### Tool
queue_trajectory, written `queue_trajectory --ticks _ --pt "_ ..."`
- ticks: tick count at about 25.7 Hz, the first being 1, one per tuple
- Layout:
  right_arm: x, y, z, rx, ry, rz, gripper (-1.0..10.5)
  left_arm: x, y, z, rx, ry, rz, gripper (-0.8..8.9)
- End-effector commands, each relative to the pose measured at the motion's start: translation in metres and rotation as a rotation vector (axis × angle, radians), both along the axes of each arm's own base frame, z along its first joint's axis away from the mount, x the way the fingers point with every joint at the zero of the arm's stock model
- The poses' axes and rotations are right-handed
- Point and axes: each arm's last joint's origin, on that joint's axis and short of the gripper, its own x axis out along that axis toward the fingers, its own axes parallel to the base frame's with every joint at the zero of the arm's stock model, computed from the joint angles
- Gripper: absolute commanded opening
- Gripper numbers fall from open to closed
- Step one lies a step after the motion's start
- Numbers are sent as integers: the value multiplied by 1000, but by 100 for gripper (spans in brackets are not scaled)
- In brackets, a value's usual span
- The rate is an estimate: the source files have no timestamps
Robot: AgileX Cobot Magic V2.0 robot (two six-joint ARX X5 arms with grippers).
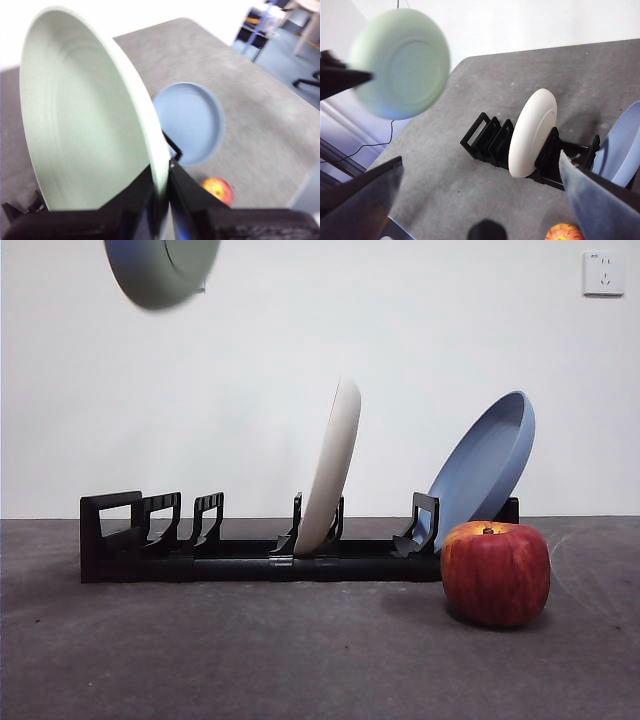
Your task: Take the green plate from the plate rack,put the plate on the table,take the apple from the table,put the apple in the plate
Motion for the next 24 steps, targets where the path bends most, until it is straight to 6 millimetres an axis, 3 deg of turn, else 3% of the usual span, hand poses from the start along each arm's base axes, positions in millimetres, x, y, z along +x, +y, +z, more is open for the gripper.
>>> queue_trajectory --ticks 1,7,13,20,24 --pt "-1 0 0 0 4 3 594 -32 7 8 51 -59 -34 -12" --pt "-1 0 -1 1 18 6 594 -79 20 6 168 -16 -4 -12" --pt "-2 0 -1 1 20 6 594 -108 26 3 189 10 -47 -9" --pt "-2 0 -1 1 25 6 594 -118 16 -1 197 19 -87 -9" --pt "-2 0 -2 0 37 6 593 -114 -2 -27 281 79 -69 -9"
